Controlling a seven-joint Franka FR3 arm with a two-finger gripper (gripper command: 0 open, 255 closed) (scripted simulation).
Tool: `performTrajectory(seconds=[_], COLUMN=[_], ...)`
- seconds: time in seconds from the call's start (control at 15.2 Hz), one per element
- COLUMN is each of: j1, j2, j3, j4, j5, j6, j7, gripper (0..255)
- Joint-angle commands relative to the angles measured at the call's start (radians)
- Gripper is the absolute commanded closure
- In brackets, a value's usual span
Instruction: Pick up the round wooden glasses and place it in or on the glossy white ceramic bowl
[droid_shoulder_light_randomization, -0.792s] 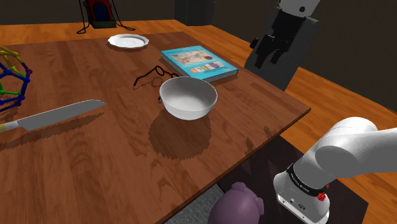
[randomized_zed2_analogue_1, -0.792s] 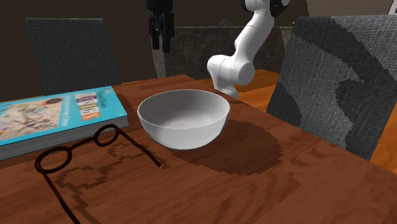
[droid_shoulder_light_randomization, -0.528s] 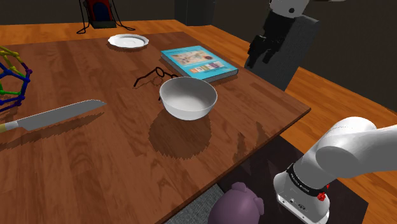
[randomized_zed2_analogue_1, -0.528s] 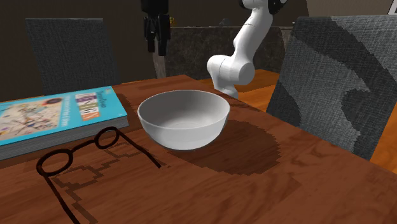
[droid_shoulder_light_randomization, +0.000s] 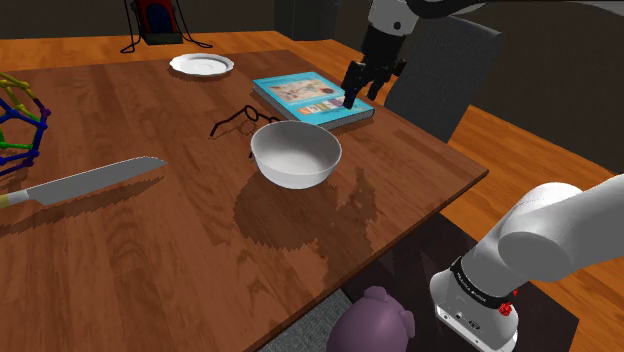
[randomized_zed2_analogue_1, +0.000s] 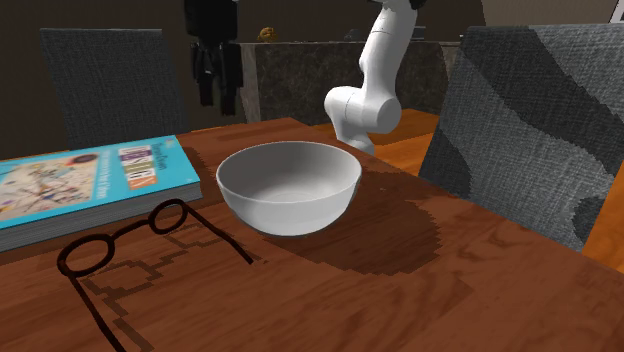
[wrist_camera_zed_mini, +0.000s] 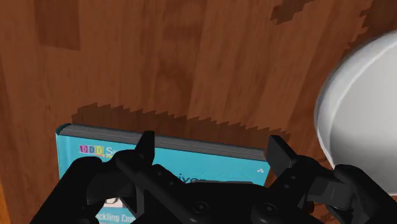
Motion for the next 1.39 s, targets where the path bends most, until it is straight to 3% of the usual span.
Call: performTrajectory(seconds=[0.0, 0.53, 1.06, 1.32], j1=[0.01, 0.045, 0.102, 0.104], j2=[0.072, 0.338, 0.608, 0.627], j3=[0.025, 0.105, 0.166, 0.164], j4=[0.05, 0.245, 0.498, 0.468], j5=[-0.003, -0.053, -0.154, -0.162], j6=[0.031, 0.127, 0.156, 0.203], j7=[0.007, 0.033, 0.071, 0.076], gripper=[0, 0, 0, 0])
